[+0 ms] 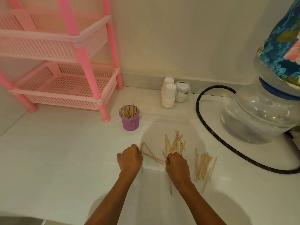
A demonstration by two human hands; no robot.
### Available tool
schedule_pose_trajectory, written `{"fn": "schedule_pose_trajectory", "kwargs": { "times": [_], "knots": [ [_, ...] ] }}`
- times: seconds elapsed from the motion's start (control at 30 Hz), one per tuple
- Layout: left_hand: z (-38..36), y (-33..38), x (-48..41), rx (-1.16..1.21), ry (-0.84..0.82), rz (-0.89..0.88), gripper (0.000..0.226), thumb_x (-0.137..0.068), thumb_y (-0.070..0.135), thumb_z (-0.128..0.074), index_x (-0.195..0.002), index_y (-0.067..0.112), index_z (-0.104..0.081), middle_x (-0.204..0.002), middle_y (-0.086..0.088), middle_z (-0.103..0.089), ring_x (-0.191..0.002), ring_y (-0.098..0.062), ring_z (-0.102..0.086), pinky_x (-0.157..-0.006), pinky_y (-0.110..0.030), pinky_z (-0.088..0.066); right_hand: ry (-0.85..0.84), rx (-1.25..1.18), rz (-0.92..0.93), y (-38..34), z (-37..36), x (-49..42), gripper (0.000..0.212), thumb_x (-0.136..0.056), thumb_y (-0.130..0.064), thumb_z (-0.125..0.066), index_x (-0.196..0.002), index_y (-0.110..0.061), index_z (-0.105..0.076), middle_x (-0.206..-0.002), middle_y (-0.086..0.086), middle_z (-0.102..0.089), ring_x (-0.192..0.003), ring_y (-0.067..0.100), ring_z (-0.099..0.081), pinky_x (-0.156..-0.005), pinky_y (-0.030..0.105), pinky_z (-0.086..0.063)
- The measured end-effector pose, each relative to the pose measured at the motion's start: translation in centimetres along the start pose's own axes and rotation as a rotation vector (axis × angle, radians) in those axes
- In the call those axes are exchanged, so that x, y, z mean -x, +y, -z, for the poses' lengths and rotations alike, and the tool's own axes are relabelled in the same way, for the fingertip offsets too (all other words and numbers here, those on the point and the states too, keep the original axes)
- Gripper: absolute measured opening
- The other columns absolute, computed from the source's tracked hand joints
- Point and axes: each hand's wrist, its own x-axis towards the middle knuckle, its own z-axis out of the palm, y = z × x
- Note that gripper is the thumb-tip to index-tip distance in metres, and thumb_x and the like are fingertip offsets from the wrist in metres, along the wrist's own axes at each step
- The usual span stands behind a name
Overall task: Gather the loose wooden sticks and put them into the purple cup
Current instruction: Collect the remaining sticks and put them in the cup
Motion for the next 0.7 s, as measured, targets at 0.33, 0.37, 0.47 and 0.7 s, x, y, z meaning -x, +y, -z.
{"fn": "schedule_pose_trajectory", "kwargs": {
  "times": [0.33, 0.37, 0.47, 0.7],
  "knots": [
    [0.3, 1.0, 0.6, 0.174, -0.097, 0.063, 0.019, -0.095, 0.022, -0.054, -0.108, 0.013, -0.065, -0.103, -0.002, -0.069, -0.084, -0.016, -0.063, -0.069, -0.023, -0.044, -0.083, -0.166, -0.01, -5.1, -1.3, -1.3, 0.02, -0.093, -0.006, -0.049, -0.086, -0.006, -0.068, -0.089, 0.007, -0.064, -0.079, 0.021, -0.064, -0.064, 0.025, -0.048],
    [0.3, 1.0, 0.5, 0.187, -0.1, 0.064, 0.018, -0.094, 0.021, -0.055, -0.105, 0.012, -0.067, -0.099, -0.002, -0.069, -0.078, -0.015, -0.06, -0.067, -0.023, -0.044, -0.11, -0.229, 0.001, -5.6, -1.4, -1.4, 0.021, -0.093, -0.006, -0.05, -0.087, -0.005, -0.07, -0.088, 0.009, -0.067, -0.079, 0.023, -0.066, -0.065, 0.026, -0.049],
    [0.2, 0.9, 0.2, 0.231, -0.11, 0.074, 0.016, -0.092, 0.02, -0.058, -0.1, 0.012, -0.068, -0.095, -0.002, -0.07, -0.073, -0.014, -0.057, -0.066, -0.025, -0.046, -0.126, -0.409, -0.016, -6.1, -0.8, -1.6, 0.024, -0.093, -0.007, -0.053, -0.108, -0.007, -0.071, -0.105, 0.008, -0.072, -0.097, 0.021, -0.068, -0.087, 0.026, -0.053],
    [0.3, 0.8, 0.1, 0.16, -0.123, 0.032, 0.045, -0.078, 0.052, -0.071, -0.098, 0.014, -0.058, -0.09, 0.002, -0.061, -0.077, -0.015, -0.056, -0.067, -0.026, -0.044, 0.05, -0.221, -0.181, -2.3, 1.4, -3.9, 0.028, -0.094, -0.018, -0.055, -0.117, -0.007, -0.065, -0.117, 0.011, -0.065, -0.105, 0.025, -0.063, -0.089, 0.033, -0.052]
  ]
}}
